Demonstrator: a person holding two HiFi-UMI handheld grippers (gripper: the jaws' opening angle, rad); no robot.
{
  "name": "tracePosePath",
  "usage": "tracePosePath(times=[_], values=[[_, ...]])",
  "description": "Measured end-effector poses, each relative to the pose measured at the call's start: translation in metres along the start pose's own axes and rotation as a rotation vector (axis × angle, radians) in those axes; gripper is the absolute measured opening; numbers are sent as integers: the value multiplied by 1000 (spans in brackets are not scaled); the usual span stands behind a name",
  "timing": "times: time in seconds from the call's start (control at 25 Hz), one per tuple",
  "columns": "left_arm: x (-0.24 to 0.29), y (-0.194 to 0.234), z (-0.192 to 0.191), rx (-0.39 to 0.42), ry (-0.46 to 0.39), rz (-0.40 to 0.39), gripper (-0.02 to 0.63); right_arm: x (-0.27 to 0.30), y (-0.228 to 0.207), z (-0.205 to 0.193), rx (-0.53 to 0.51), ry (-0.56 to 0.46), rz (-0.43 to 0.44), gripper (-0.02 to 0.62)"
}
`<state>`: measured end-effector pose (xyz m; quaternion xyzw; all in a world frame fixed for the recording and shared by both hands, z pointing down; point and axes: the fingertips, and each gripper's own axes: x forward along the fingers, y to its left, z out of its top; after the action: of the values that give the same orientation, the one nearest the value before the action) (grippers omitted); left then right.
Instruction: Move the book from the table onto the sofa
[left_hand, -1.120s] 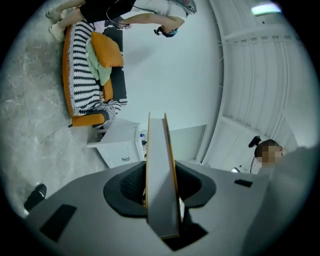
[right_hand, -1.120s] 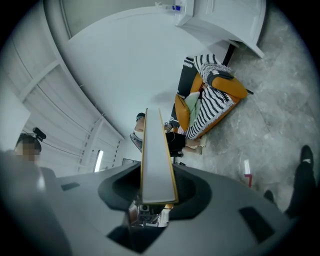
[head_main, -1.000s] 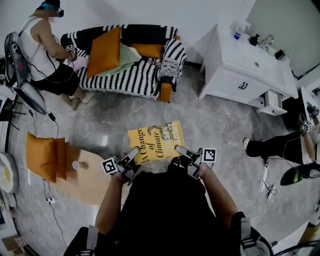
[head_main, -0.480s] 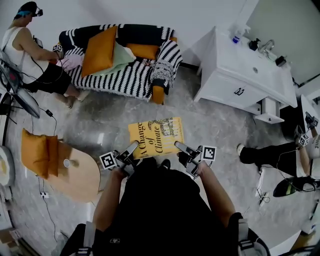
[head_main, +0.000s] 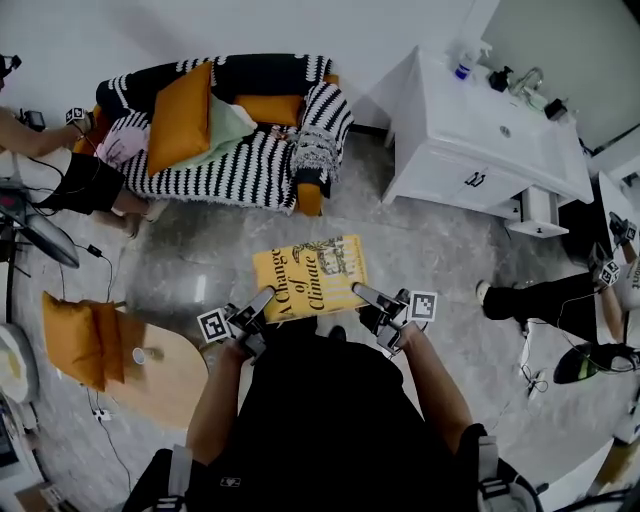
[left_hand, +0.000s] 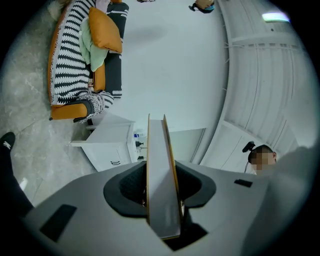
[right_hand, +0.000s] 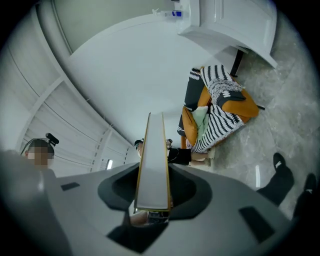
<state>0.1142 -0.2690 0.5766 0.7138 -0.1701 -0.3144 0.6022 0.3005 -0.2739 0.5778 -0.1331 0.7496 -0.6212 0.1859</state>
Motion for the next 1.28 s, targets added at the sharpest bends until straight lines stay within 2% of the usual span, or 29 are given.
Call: tracePosePath(times=[0.12, 0.32, 0.52, 0.64, 0.76, 0.92, 1.0, 1.12, 1.28], values=[[13, 12, 36, -24, 26, 2, 149, 25, -6, 21, 2, -9, -4, 155], [37, 33, 97, -58, 89, 11, 149, 62, -26, 55, 1, -38, -71, 155], [68, 39, 146, -22, 204, 13, 149, 90, -40, 83, -69, -20, -152, 156], [80, 43, 172, -21, 241, 6, 149, 95, -43, 106, -51, -95, -150, 156], [94, 44, 189, -38, 245, -6, 149, 96, -43, 128, -29, -158, -121, 156], [104, 49, 199, -55, 241, -6, 149, 101, -49, 143, -6, -161, -117, 156], [106, 54, 204, -67, 227, 5, 149, 106, -53, 151, -9, -149, -125, 158], [112, 63, 211, -78, 197, 27, 149, 110, -65, 166, -11, -111, -140, 207], [139, 78, 227, -93, 172, 43, 149, 122, -75, 200, 61, -49, -68, 209]])
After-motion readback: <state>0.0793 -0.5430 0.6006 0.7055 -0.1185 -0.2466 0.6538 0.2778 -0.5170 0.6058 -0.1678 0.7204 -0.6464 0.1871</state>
